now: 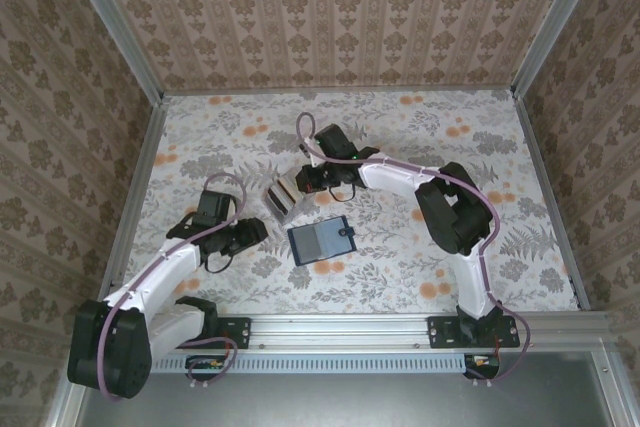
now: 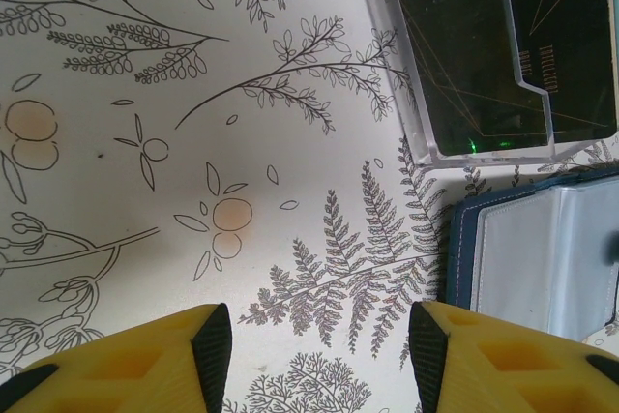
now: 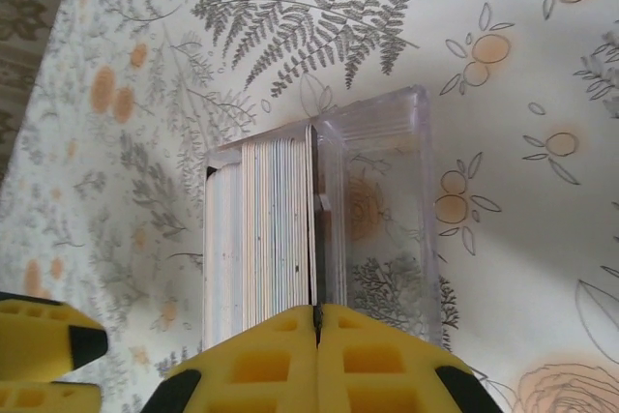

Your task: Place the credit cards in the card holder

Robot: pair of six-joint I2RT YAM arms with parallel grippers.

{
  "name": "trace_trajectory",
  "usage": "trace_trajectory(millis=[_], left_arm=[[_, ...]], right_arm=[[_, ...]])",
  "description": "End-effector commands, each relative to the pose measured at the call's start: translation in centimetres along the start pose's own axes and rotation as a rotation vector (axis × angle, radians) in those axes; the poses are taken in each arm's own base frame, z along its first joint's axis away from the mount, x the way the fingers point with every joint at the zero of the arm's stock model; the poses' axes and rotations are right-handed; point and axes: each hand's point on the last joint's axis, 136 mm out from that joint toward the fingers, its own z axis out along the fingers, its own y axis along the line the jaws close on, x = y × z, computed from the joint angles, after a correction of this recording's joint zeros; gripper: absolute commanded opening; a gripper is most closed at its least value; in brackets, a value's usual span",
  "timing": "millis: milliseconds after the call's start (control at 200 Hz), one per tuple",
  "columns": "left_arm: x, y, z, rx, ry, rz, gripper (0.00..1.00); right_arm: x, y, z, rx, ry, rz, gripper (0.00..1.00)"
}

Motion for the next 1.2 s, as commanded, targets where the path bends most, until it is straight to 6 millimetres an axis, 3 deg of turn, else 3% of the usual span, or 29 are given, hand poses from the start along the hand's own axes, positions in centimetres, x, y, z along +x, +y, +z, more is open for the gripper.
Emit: trace_trajectory(millis=[0,190,385,760,1000,1195], left_arm=[[-0.1,-0.1,0.0,0.014,-0.004,0.006,0.54],[-0.2,-0.2,0.0,0.011,-0.008,0.007,0.54],[0.0,0.2,0.2,0.005,-0.001,0.005,0.53],[-0.2,-0.1,0.2,0.013,-0.007,0.009,0.53],[-0.1,-0.2,0.3,0.024,-0.003,0.007,0.53],[-0.2,-0.2,0.4,0.024,-0.005,0.016,0.53]], right_arm=[[0.5,-0.7,-1.6,0.175,0.000,-0.106,0.00],[-0.3,-0.4,-2.7,0.277,-0.053,-0.198,0.00],[-0.5,-1.3,-2.9,0.353,-0.051,-0.228,0.00],[-0.7,0.0,-3.3,0.259,-0.082,-0.182,0.00],[-1.0,-0.1,-3.2,0.232,-0.083,-0.172,0.00],[0.0,-0.7,-2.3,0.212,-0.019,-0.194,0.00]])
